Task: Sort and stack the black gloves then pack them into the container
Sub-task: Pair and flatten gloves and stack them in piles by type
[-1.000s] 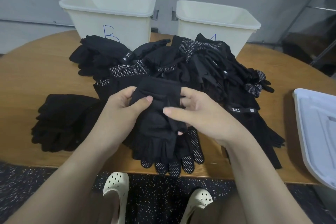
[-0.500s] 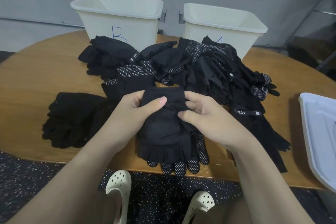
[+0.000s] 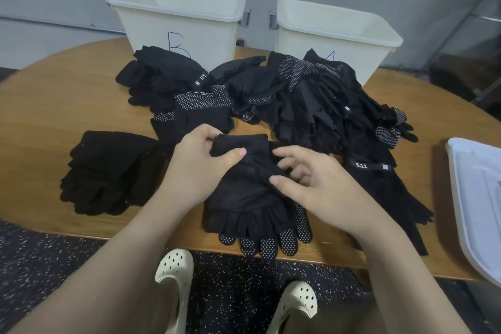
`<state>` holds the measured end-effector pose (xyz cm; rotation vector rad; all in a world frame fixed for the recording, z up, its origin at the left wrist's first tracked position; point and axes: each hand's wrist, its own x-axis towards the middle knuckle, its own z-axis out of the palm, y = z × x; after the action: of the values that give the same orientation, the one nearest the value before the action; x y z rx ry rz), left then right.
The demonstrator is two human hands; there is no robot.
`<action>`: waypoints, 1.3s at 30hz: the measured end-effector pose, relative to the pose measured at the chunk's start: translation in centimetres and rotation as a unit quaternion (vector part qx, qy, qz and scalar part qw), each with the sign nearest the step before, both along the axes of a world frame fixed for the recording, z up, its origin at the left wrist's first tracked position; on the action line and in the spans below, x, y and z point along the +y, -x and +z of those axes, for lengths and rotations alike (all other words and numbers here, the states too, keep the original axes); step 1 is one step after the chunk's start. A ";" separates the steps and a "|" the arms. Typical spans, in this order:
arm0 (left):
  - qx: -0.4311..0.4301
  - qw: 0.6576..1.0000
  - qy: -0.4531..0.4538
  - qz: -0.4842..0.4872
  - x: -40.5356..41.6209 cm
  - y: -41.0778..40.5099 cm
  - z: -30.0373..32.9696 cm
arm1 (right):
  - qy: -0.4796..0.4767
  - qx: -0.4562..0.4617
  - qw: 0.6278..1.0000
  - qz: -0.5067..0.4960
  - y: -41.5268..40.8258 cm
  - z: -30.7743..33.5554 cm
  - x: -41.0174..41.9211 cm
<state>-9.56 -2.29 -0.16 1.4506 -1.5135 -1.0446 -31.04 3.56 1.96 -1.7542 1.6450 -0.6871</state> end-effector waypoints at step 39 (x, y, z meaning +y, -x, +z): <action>-0.296 0.881 0.170 -0.327 3.0 0.0 -0.3 | 0.230 -0.007 0.948 -0.222 3.3 -0.8 -2.4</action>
<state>-9.58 0.76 -0.49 1.0557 -2.6058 -0.6370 -34.35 1.15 1.18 -1.6721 2.0099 -1.3820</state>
